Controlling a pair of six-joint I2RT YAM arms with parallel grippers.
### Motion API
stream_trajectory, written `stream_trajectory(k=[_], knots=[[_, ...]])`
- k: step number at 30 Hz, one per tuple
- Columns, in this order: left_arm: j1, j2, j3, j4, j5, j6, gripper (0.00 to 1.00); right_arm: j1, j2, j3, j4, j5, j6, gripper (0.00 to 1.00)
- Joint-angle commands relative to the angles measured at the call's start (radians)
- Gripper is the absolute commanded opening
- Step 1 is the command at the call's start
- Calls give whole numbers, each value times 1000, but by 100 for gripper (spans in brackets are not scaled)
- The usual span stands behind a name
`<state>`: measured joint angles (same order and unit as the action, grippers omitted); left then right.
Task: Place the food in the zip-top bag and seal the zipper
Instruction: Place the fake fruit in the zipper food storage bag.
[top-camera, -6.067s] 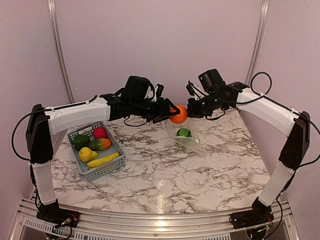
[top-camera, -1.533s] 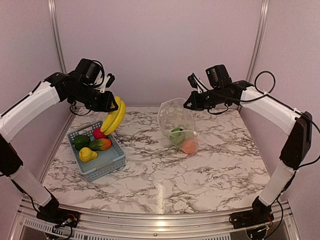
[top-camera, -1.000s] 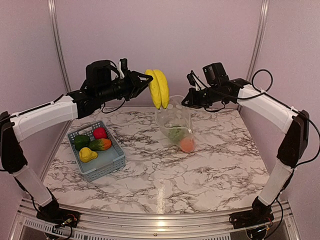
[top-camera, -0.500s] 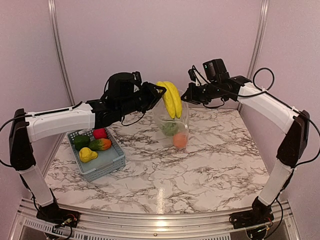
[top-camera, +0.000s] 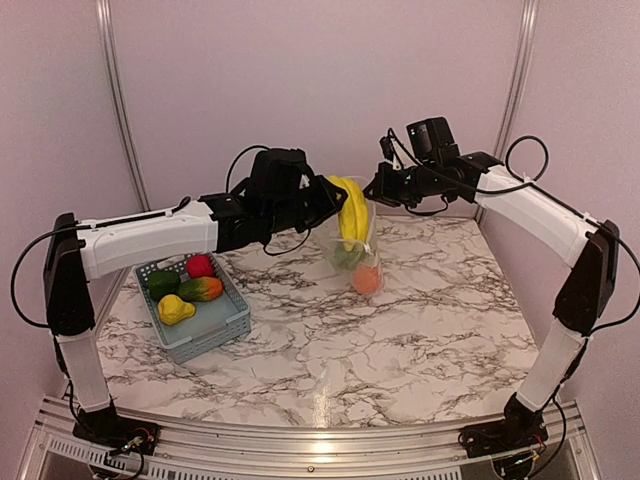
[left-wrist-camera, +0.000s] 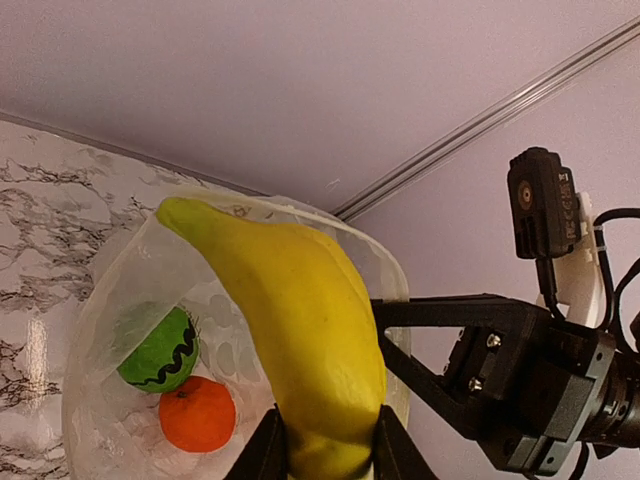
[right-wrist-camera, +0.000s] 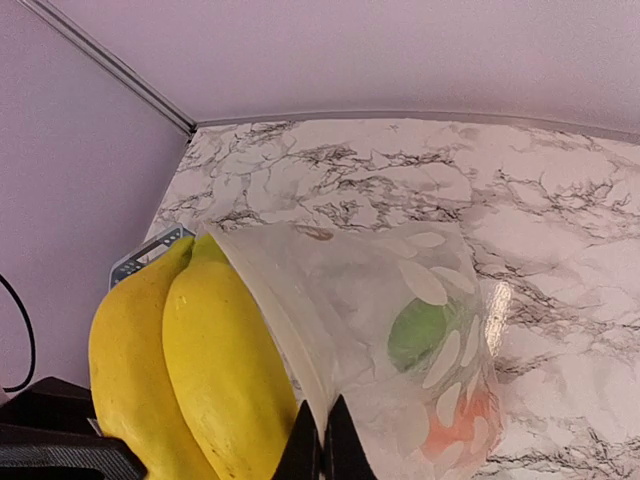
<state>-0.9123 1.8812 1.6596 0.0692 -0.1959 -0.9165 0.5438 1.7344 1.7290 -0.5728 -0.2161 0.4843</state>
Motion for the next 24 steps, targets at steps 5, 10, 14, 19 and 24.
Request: stream_trajectory(k=[5,10,14,19,24], knots=[[-17,77,59,-130,100,73,0,1,-35,-1,51,-24,6,0],[-7,110,86,-140,121,63,0,2,-33,-3,52,-56,-5,0],[18,138,117,-161,133,53,0,9,-32,1,53,-89,-12,0],[53,190,222,-194,159,60,49,24,-20,27,20,-118,-22,0],[61,184,370,-282,147,103,75,13,-25,28,8,-89,-21,0]])
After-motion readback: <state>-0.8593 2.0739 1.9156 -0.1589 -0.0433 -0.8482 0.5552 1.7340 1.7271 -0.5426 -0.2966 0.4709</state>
